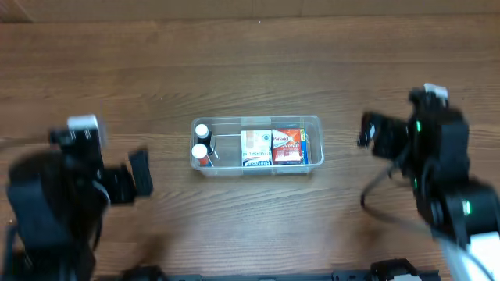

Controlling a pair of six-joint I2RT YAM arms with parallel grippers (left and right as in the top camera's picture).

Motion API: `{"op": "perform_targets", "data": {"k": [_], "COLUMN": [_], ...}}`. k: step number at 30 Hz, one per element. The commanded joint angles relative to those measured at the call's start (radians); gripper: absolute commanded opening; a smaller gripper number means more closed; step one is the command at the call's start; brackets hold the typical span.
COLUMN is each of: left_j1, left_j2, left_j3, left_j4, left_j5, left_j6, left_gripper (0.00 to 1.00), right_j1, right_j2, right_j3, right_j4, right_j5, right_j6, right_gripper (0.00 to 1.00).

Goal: Pack container

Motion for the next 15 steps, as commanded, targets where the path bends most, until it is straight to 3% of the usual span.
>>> {"op": "perform_targets", "data": {"k": [1, 7, 15], "left_j1": [0.002, 0.002, 0.002], "left_j2": [-0.171, -0.211, -0.211], "left_j3": [-0.19, -0.228, -0.228], "left_j4": [0.0, -0.163, -0.166], "left_j5": [0.033, 0.037, 0.038], "left_j6": [-0.013, -0.027, -0.027], "left_gripper": [1.0, 1.0, 1.0], "right_j1": [0.003, 0.003, 0.003], "right_j2": [-0.183, -0.227, -0.216], "right_j3": [-0.151, -0.171, -0.171], "right_j4": [-0.006, -0.166, -0.177], "right_j5": [0.016, 0.014, 0.016], "right_j6": [0.014, 0.014, 0.013], "right_gripper": [1.0, 1.0, 1.0]}}
